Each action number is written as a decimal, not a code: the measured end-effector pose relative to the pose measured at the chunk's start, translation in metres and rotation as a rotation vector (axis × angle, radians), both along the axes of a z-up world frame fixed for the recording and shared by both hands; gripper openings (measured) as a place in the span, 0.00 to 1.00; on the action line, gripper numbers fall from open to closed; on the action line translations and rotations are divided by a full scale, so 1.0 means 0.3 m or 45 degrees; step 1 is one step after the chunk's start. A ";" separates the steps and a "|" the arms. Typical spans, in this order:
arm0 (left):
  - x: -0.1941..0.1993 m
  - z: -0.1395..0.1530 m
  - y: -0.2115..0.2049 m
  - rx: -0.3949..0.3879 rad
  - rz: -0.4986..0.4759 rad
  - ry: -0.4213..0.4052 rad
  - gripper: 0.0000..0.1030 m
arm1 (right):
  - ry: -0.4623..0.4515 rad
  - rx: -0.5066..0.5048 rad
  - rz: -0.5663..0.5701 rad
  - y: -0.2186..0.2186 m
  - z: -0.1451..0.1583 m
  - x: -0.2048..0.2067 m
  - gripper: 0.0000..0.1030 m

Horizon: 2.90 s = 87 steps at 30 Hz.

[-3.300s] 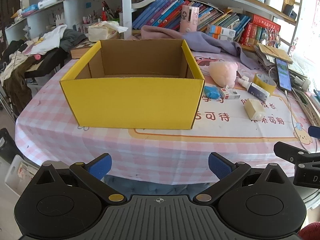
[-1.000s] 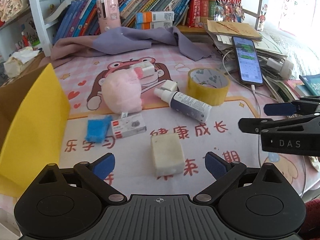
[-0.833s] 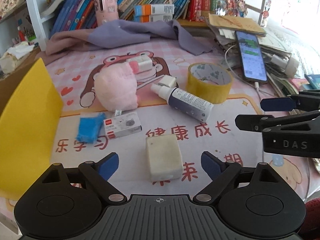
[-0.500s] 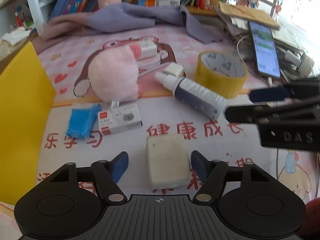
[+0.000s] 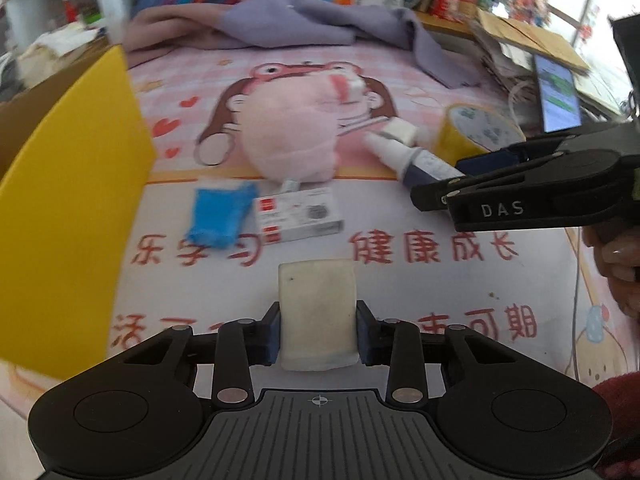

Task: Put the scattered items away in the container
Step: 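Grasp the white spray bottle with the right tool while the left holds the soap, then carry the soap and spray bottle in both tools over the yellow box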

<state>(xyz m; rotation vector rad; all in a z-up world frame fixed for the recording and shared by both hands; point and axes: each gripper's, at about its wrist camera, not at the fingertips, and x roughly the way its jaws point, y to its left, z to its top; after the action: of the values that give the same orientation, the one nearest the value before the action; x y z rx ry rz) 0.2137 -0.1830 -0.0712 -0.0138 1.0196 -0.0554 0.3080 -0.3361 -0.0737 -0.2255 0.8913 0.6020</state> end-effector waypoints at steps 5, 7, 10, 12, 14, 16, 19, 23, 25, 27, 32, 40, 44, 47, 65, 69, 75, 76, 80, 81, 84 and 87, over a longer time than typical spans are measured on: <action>-0.025 0.038 0.031 0.002 0.047 -0.041 0.33 | 0.013 -0.043 0.019 0.030 -0.028 0.024 0.41; -0.036 0.057 0.037 0.006 0.054 -0.060 0.32 | -0.006 -0.056 0.024 0.034 -0.032 0.020 0.32; -0.046 0.082 0.043 0.004 0.065 -0.082 0.32 | -0.014 -0.061 0.022 0.035 -0.030 0.017 0.30; -0.053 0.099 0.046 0.005 0.067 -0.098 0.32 | 0.007 -0.034 0.017 0.030 -0.026 0.011 0.30; -0.059 0.118 0.047 0.005 0.066 -0.117 0.32 | 0.014 -0.012 0.018 0.024 -0.018 -0.007 0.30; -0.065 0.133 0.045 0.002 0.060 -0.136 0.32 | 0.009 0.004 0.021 0.020 -0.003 -0.031 0.30; -0.075 0.151 0.033 0.000 0.040 -0.164 0.32 | 0.007 0.034 0.014 0.008 0.023 -0.066 0.30; -0.093 0.165 0.017 -0.009 0.008 -0.189 0.32 | -0.003 0.077 -0.008 -0.016 0.066 -0.119 0.30; -0.105 0.170 0.012 -0.018 -0.005 -0.199 0.32 | -0.005 0.097 -0.026 -0.030 0.087 -0.144 0.30; -0.119 0.175 0.008 -0.029 -0.015 -0.210 0.32 | -0.004 0.116 -0.043 -0.044 0.105 -0.174 0.30; -0.151 0.193 0.007 -0.061 -0.052 -0.242 0.31 | -0.014 0.131 -0.063 -0.056 0.139 -0.252 0.30; -0.225 0.207 0.024 -0.117 -0.130 -0.286 0.31 | -0.057 0.119 -0.128 -0.044 0.181 -0.360 0.30; -0.267 0.220 0.066 -0.151 -0.157 -0.313 0.31 | -0.099 0.108 -0.149 -0.006 0.211 -0.422 0.30; -0.305 0.227 0.105 -0.168 -0.186 -0.327 0.31 | -0.126 0.098 -0.163 0.034 0.233 -0.482 0.30; -0.543 0.268 0.424 -0.265 -0.245 -0.418 0.30 | -0.200 0.038 -0.239 0.319 0.297 -0.817 0.30; -0.585 0.267 0.487 -0.259 -0.244 -0.417 0.30 | -0.198 0.047 -0.243 0.379 0.290 -0.867 0.30; -0.644 0.259 0.572 -0.234 -0.210 -0.405 0.30 | -0.185 0.070 -0.200 0.477 0.282 -0.921 0.30; -0.653 0.259 0.586 -0.230 -0.201 -0.402 0.30 | -0.184 0.073 -0.189 0.492 0.281 -0.926 0.30; -0.685 0.259 0.636 -0.214 -0.153 -0.404 0.30 | -0.176 0.081 -0.142 0.551 0.280 -0.935 0.30; -0.692 0.258 0.647 -0.212 -0.141 -0.405 0.30 | -0.172 0.081 -0.130 0.563 0.279 -0.936 0.30; -0.709 0.254 0.684 -0.211 -0.101 -0.404 0.30 | -0.160 0.076 -0.089 0.604 0.275 -0.939 0.30; -0.722 0.248 0.718 -0.209 -0.065 -0.396 0.30 | -0.153 0.071 -0.051 0.641 0.273 -0.940 0.30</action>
<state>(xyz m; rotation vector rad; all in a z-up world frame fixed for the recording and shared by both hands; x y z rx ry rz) -0.0028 0.0325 0.0033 -0.1252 0.7026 -0.1818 0.0261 -0.1439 0.0082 -0.1913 0.7606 0.5697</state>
